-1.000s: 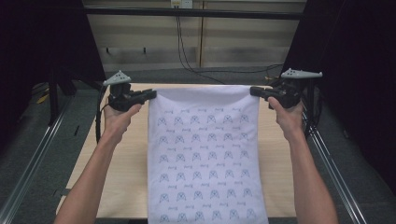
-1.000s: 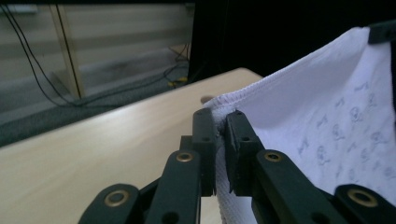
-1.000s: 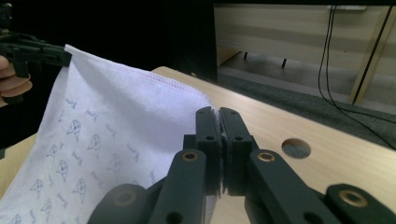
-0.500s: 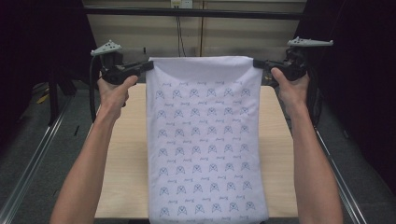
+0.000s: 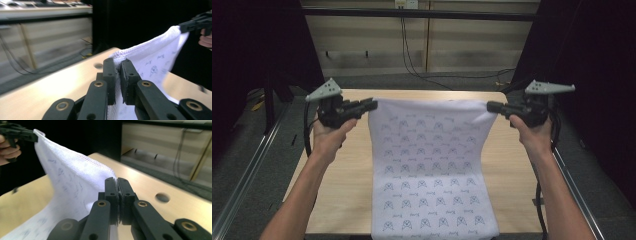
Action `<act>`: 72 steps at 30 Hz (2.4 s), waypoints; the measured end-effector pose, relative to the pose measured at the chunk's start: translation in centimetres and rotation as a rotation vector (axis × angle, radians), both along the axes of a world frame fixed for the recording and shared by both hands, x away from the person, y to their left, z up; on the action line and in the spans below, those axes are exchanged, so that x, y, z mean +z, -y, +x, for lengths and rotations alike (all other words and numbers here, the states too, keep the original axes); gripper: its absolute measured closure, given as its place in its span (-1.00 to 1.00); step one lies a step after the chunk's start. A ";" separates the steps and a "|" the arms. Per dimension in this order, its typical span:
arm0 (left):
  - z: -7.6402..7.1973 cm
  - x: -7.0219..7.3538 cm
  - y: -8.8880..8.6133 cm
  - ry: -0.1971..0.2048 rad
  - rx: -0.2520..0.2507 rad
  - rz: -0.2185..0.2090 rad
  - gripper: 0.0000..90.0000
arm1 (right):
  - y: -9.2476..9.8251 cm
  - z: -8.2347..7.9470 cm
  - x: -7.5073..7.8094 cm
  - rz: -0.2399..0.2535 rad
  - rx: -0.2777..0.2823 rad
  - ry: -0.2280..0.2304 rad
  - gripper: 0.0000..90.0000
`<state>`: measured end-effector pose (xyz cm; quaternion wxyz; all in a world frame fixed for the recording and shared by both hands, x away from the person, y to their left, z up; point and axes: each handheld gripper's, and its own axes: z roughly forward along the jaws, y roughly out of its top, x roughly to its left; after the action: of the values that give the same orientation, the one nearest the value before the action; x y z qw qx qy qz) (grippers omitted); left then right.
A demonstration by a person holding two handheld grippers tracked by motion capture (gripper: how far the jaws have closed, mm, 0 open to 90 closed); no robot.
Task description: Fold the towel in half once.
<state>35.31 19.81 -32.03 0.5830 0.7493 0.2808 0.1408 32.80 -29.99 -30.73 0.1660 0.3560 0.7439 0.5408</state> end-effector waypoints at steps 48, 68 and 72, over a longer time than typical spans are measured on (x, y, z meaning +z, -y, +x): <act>2.0 -18.1 1.1 -0.372 0.108 0.312 0.87 | -4.2 -0.3 -18.9 -0.227 -0.020 -0.458 0.96; 10.9 -18.7 1.3 -0.385 0.228 0.249 0.87 | -5.6 8.6 -19.3 -0.224 -0.201 -0.425 0.96; 11.5 -18.4 1.6 -0.402 0.239 0.288 0.87 | -6.0 9.3 -19.3 -0.228 -0.239 -0.420 0.96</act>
<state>46.77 18.19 -50.40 0.3821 0.7990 0.4543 0.0958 42.14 -24.02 -50.00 0.1096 0.5248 0.7708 0.3442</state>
